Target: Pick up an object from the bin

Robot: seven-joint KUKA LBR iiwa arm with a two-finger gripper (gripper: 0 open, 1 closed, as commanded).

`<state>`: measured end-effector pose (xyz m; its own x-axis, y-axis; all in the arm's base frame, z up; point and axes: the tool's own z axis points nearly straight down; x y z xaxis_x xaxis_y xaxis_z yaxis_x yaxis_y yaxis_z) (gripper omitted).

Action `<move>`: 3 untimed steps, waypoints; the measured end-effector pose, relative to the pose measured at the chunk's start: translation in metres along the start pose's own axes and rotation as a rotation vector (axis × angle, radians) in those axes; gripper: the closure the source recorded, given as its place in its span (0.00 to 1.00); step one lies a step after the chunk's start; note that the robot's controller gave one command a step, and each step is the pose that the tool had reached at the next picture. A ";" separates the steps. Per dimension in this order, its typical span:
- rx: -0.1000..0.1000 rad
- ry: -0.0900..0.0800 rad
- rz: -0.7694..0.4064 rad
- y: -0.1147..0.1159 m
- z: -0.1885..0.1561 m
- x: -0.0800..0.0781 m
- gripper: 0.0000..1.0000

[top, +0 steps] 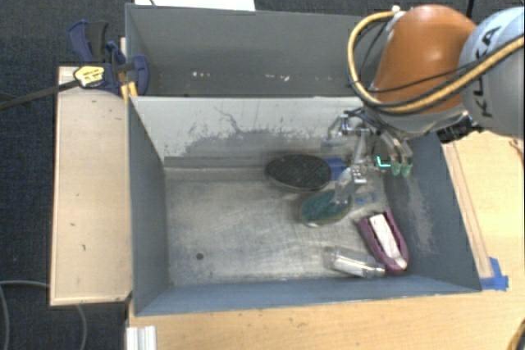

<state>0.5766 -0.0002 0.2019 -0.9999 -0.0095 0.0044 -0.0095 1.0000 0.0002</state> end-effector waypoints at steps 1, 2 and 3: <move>0.003 -0.024 -0.049 -0.040 0.115 0.010 0.00; 0.001 -0.010 -0.049 -0.039 0.121 0.014 1.00; 0.001 -0.014 -0.172 -0.018 -0.017 0.025 1.00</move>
Offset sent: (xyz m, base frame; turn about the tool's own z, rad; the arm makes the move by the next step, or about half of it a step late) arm -0.0169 -0.0418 -0.1319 -0.0509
